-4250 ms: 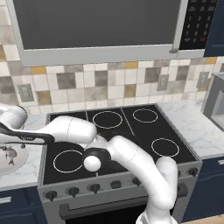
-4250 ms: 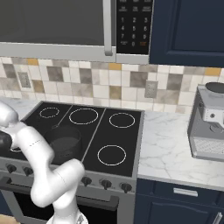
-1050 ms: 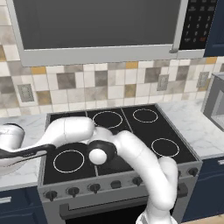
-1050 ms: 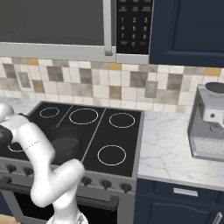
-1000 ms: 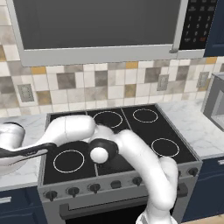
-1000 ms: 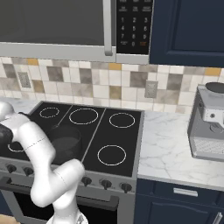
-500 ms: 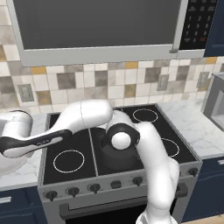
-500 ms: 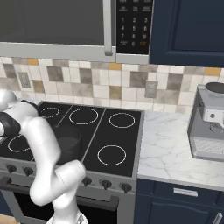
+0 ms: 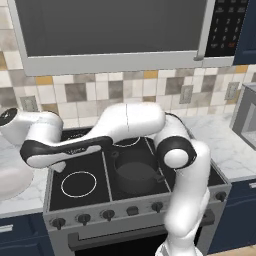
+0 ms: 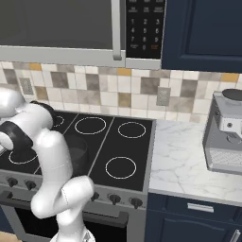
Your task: Retrieve the frozen meat and place it in the pot on a burner. Then turn the burner on.
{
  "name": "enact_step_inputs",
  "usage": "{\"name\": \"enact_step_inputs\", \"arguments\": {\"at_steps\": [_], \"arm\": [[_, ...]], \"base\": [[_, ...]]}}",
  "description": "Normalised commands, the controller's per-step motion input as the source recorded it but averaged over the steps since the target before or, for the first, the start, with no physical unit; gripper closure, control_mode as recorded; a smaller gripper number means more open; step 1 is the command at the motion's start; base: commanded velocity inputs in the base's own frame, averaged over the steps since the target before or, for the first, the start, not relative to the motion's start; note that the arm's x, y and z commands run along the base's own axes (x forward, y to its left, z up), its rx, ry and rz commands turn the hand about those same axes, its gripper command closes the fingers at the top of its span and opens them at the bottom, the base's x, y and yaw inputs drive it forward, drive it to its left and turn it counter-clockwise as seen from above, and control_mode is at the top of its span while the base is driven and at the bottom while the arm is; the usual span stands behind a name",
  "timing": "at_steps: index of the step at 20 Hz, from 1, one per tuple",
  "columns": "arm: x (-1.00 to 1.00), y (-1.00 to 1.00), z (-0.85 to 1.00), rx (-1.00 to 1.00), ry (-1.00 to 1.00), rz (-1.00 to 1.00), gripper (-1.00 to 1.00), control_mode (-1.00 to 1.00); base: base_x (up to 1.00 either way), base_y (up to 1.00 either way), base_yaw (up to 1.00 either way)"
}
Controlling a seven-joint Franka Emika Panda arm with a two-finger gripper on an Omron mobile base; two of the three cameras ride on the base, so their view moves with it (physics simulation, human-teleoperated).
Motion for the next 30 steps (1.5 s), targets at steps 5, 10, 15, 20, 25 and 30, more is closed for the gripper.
{"name": "enact_step_inputs", "arguments": {"at_steps": [5, 10, 15, 20, 25, 30], "arm": [[-0.03, -1.00, 0.00, 0.03, 0.00, -0.04, 1.00, -1.00], [0.00, -1.00, 0.00, 0.13, 0.02, -0.07, 1.00, -1.00], [0.00, -1.00, 0.00, 0.14, 0.06, -0.09, 1.00, -1.00], [0.32, -0.99, 0.00, 0.19, 0.21, -0.07, 1.00, -1.00], [0.49, -0.69, 0.00, 0.09, 0.22, 0.00, 1.00, -1.00], [0.30, -0.25, 0.00, 0.00, 0.01, 0.11, 1.00, -1.00]], "base": [[0.00, 0.00, 0.00], [0.00, 0.00, 0.00], [0.00, 0.00, 0.00], [0.00, 0.00, 0.00], [0.00, 0.00, 0.00], [0.00, 0.00, 0.00]]}}
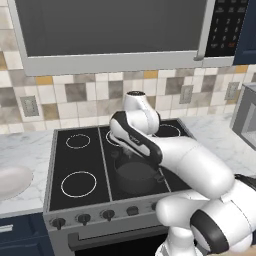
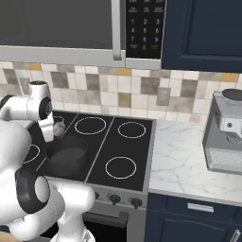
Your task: Retrieve the frozen meat and place it in the pot on a burner. Then turn the burner on.
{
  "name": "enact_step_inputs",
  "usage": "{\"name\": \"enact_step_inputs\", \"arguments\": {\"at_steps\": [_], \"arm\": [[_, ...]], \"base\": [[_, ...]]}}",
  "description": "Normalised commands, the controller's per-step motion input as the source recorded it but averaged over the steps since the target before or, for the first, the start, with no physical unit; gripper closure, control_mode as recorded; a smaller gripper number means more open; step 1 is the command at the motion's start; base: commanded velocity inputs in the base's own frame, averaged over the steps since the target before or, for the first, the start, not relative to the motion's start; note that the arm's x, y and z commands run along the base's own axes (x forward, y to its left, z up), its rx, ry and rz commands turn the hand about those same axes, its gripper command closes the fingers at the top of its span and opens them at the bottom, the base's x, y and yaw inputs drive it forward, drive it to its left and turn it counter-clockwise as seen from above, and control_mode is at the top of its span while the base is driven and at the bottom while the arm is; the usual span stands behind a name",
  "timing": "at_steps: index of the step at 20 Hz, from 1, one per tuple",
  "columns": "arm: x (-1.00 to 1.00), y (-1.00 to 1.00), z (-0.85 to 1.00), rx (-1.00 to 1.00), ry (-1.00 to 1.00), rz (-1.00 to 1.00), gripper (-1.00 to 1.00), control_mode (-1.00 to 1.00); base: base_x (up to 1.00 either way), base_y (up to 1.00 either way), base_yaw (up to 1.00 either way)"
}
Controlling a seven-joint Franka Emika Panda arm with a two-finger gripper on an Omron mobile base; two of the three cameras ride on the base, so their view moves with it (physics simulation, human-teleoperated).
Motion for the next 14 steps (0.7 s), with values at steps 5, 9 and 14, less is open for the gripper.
{"name": "enact_step_inputs", "arguments": {"at_steps": [5, 9, 14], "arm": [[0.02, -0.12, -0.11, -0.07, 0.00, 0.19, 1.00, -1.00], [0.00, -0.31, -0.35, -0.13, 0.00, 0.35, 1.00, -1.00], [0.00, -0.35, -0.35, -0.10, 0.00, 0.31, 1.00, -1.00]], "base": [[0.00, 0.00, 0.00], [0.00, 0.00, 0.00], [0.00, 0.00, 0.00]]}}
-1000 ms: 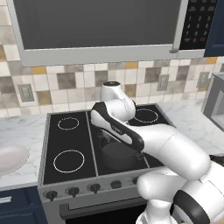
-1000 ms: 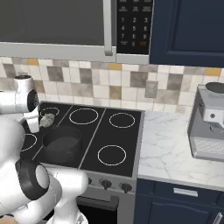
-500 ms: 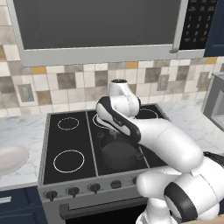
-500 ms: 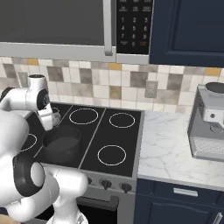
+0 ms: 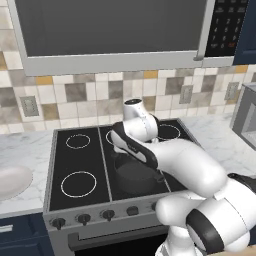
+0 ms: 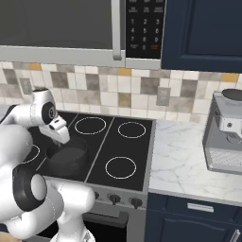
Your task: Retrieve the frozen meat and place it in the pot on a burner. Then turn the burner on.
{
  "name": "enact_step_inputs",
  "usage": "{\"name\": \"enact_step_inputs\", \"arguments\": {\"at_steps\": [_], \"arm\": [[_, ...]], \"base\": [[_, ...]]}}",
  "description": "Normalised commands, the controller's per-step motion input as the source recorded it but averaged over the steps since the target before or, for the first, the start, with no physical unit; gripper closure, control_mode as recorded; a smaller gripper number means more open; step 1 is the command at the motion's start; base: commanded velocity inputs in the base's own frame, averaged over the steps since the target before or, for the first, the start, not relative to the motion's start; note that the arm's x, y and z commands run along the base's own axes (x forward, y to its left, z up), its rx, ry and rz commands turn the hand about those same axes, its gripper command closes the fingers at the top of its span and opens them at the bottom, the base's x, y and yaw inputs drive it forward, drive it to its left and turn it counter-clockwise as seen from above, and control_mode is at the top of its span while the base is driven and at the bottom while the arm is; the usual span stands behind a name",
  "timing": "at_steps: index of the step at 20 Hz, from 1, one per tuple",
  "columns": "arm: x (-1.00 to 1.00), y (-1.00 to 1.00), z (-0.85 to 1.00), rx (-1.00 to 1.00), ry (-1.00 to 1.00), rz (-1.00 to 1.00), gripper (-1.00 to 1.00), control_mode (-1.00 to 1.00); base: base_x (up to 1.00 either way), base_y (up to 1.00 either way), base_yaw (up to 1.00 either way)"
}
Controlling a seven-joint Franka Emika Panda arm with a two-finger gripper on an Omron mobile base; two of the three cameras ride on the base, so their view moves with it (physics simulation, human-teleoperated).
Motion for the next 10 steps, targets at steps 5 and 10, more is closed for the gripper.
{"name": "enact_step_inputs", "arguments": {"at_steps": [5, 10], "arm": [[0.00, -0.06, -0.37, -0.04, 0.00, 0.25, 1.00, -1.00], [0.00, 0.00, -0.23, 0.00, 0.00, 0.13, 1.00, -1.00]], "base": [[0.00, 0.00, 0.00], [0.00, 0.00, 0.00]]}}
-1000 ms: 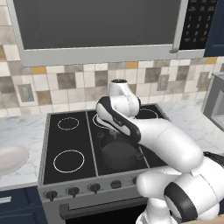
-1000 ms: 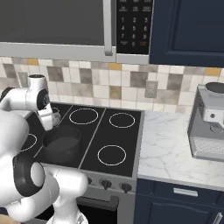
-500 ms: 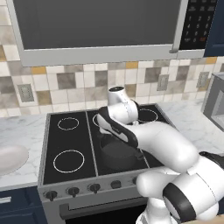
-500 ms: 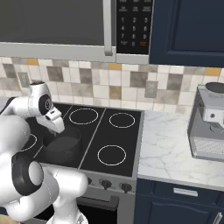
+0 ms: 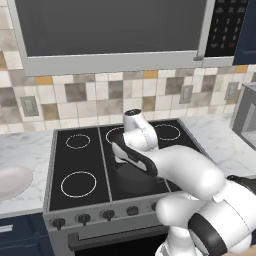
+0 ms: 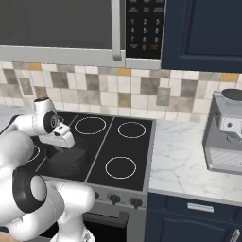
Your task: Retrieve the frozen meat and place it in the pot on a burner. Then turn the burner on.
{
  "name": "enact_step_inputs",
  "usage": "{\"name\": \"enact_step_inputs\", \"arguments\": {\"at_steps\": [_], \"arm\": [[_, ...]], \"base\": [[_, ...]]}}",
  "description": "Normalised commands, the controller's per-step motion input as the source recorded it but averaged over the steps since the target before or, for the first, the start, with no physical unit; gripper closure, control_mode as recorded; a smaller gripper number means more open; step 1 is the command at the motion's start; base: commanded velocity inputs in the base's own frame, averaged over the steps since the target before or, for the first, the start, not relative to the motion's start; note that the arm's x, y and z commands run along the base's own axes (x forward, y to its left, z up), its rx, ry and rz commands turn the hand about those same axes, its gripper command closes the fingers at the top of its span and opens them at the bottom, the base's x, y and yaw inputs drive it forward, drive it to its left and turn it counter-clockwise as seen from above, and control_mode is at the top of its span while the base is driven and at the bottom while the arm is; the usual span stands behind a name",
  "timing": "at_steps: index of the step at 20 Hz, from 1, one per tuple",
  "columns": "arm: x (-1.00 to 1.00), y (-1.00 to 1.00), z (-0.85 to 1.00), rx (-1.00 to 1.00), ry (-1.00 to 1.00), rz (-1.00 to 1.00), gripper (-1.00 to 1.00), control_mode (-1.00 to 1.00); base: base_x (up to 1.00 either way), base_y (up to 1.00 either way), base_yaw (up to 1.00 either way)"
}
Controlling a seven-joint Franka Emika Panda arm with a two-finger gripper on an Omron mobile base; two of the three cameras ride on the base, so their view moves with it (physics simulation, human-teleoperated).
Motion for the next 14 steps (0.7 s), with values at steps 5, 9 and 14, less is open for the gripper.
{"name": "enact_step_inputs", "arguments": {"at_steps": [5, 9, 14], "arm": [[0.00, -0.03, 0.00, 0.00, 0.03, 0.02, 1.00, -1.00], [0.00, 0.00, 0.00, 0.00, 0.11, 0.00, -1.00, -1.00], [-0.01, 0.00, 0.00, 0.00, 0.04, 0.00, -1.00, -1.00]], "base": [[0.00, 0.00, 0.00], [0.00, 0.00, 0.00], [0.00, 0.00, 0.00]]}}
